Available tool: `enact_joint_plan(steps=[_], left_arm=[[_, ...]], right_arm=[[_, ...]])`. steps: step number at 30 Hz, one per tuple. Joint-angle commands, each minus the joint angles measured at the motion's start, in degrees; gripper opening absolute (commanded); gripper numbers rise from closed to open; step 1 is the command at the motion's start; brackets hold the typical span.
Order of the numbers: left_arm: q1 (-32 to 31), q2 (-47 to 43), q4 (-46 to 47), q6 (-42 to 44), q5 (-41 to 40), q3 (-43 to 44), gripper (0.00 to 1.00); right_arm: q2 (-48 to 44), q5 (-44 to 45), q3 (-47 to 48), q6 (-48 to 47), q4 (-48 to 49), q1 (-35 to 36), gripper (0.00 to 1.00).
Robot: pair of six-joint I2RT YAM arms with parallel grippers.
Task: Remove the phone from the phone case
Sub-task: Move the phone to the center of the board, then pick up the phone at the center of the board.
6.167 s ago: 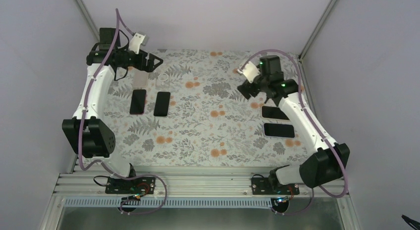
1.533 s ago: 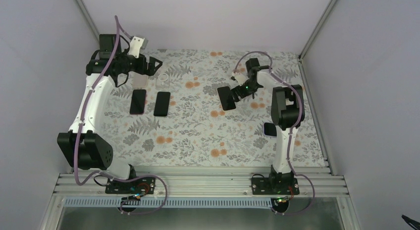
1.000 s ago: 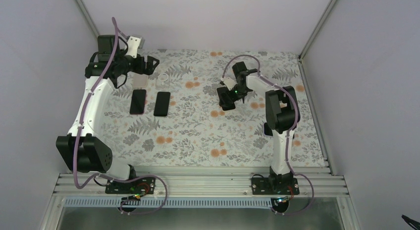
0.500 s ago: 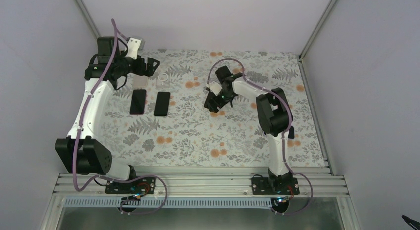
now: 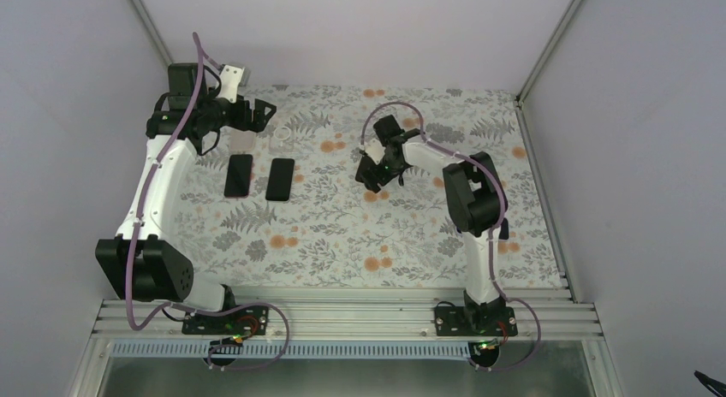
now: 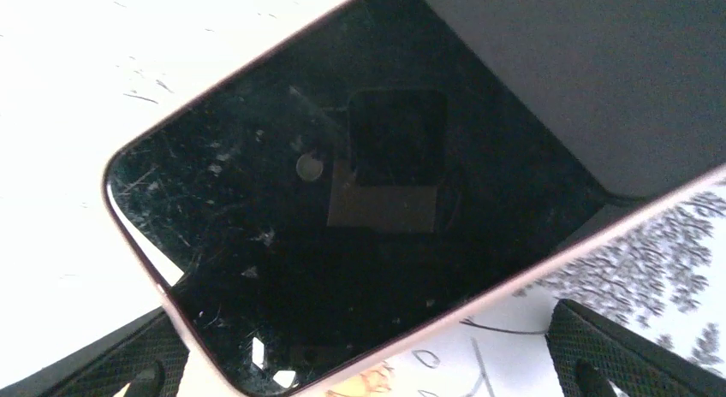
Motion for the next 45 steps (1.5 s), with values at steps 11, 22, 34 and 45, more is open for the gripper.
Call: enact_joint_plan(steps=[11,22,34,45], left_arm=[[0.2,1.9,0.6,-0.2,0.2,2.3,1.00],[0.2,1.6,0.6,-0.4,-0.4,2.3,1.00],[0.3,1.1,0.7,-0.7,-2.5,1.7,1.00],[1.0,1.5,0.8,-1.3,-2.3,1.6,1.00]], right_arm=[[-3.5,-2.1,-1.2,-1.5,-1.7,-8.2,0.99],[-1.9,-3.4,4.6,3.2,-1.9,-5.2,0.99],[4.6,-2.5,7.6,4.1,-1.4,-4.0,0.99],[7.3,0.1,8.1,4.0,-0.5,-3.2,0.99]])
